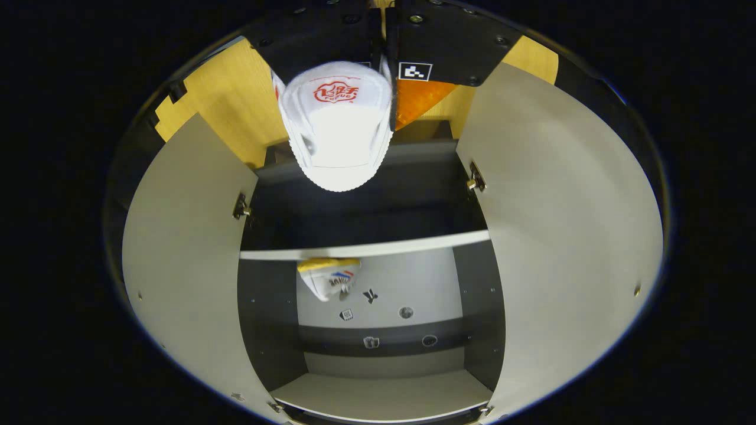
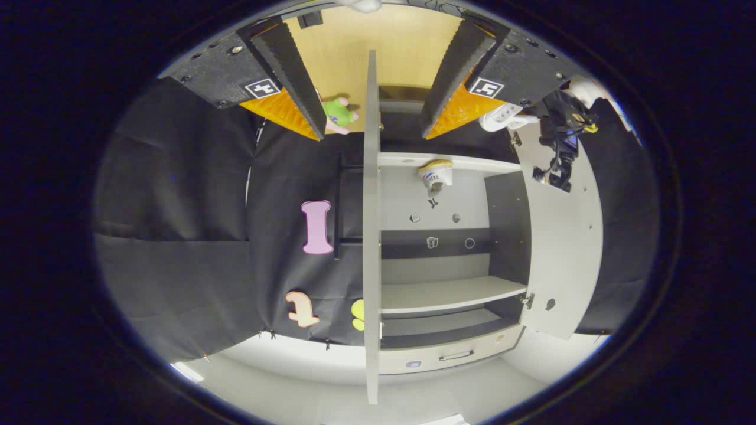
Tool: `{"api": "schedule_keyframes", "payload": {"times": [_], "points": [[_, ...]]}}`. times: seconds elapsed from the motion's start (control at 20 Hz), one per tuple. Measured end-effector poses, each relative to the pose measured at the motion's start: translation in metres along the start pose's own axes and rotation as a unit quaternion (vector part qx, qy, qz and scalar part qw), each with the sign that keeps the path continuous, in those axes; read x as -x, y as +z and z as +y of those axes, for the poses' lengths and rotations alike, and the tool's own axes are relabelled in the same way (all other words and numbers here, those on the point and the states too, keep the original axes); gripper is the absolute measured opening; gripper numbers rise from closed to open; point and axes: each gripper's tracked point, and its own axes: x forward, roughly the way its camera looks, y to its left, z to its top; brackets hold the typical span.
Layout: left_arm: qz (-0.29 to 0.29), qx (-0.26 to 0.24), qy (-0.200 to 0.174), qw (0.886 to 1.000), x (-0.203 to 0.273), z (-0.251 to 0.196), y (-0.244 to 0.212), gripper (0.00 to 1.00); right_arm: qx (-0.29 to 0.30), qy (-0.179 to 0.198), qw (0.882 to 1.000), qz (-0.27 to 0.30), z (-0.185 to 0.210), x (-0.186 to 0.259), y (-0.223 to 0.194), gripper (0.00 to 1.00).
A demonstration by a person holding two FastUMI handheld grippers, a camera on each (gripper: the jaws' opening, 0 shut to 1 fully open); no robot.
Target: Grab one shoe with the right hand and put it into the shoe cabinet, grab the other shoe with the left hand and put it into the shoe cabinet; then close the right door with the right hand and the left door with the left hand.
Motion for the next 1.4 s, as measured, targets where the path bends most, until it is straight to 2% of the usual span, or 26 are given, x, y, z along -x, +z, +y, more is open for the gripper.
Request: {"api": "schedule_keyframes", "payload": {"times": [0.15, 0.2, 0.45, 0.6, 0.65, 0.85, 1.05, 1.15, 1.2, 1.4], "points": [[-0.035, -0.001, 0.022, 0.999, -0.001, 0.012, 0.058, 0.12, -0.003, 0.011, 1.0, -0.001, -0.001, -0.004, -0.001, 0.97], [-0.045, 0.005, 0.029, 0.999, -0.003, 0.016, 0.075, 0.12, -0.004, 0.015, 1.0, 0.001, -0.001, -0.006, -0.002, 1.0], [-0.094, 0.019, 0.068, 0.993, -0.028, 0.034, 0.152, 0.12, 0.001, 0.032, 0.999, 0.012, -0.002, -0.015, -0.006, 1.0], [-0.117, 0.022, 0.076, 0.99, -0.047, 0.034, 0.184, 0.12, 0.007, 0.043, 0.999, 0.012, -0.003, -0.025, -0.004, 1.0], [-0.125, 0.019, 0.08, 0.989, -0.053, 0.034, 0.195, 0.12, 0.006, 0.046, 0.999, 0.012, -0.004, -0.027, -0.005, 0.97], [-0.151, 0.012, 0.108, 0.982, -0.081, 0.035, 0.217, 0.12, -0.002, 0.048, 0.999, 0.011, -0.009, -0.04, -0.001, 1.0], [-0.152, 0.018, 0.124, 0.98, -0.119, 0.039, 0.232, 0.12, 0.031, 0.048, 0.998, 0.024, -0.014, -0.05, -0.005, 0.97], [-0.136, 0.015, 0.129, 0.982, -0.155, 0.036, 0.236, 0.12, 0.035, 0.047, 0.998, 0.032, -0.017, -0.05, -0.009, 0.97], [-0.128, 0.013, 0.134, 0.983, -0.164, 0.037, 0.23, 0.12, 0.036, 0.046, 0.998, 0.036, -0.018, -0.05, -0.011, 1.0], [-0.077, 0.01, 0.14, 0.987, -0.188, 0.034, 0.205, 0.12, 0.037, 0.038, 0.998, 0.045, -0.027, -0.053, -0.017, 1.0]]}}
